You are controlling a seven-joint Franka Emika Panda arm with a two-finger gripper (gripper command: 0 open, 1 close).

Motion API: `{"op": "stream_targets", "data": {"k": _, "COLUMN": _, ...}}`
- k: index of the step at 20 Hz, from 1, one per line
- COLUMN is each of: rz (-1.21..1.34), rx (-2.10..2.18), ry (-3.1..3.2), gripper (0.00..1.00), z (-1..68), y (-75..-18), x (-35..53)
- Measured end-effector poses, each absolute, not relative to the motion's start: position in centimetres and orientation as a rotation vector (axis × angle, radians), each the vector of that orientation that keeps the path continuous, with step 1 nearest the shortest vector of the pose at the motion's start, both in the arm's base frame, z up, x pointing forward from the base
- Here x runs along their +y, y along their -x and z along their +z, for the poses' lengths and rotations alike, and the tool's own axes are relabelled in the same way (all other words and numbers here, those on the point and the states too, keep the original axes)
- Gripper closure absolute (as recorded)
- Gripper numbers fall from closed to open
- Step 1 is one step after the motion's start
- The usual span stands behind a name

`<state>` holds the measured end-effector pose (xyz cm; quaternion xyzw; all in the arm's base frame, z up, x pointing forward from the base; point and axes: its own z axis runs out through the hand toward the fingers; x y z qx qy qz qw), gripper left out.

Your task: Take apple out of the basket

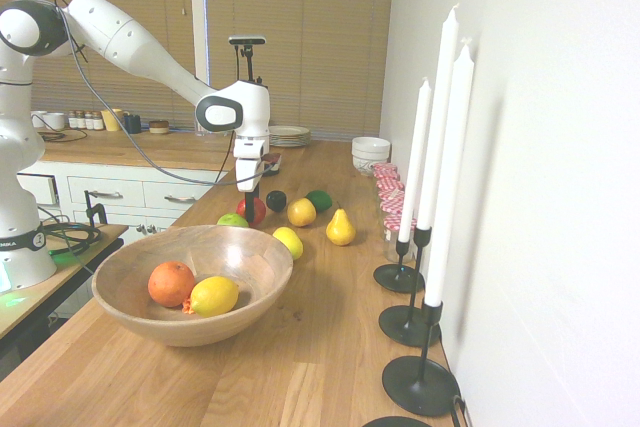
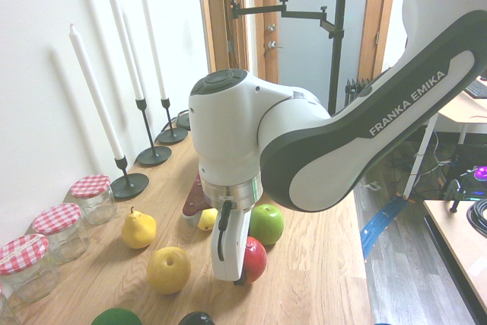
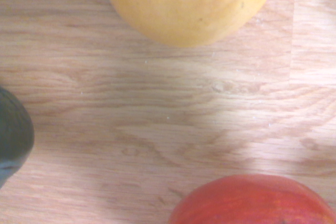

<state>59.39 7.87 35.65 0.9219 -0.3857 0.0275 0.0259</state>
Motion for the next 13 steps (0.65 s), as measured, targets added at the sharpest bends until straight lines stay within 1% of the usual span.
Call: {"op": "stream_targets", "data": {"k": 13, "rz": 0.076, "rx": -1.199, "ry": -2.844, "gripper": 0.00, "z": 35.00, "y": -58.98, "x": 7.84}}
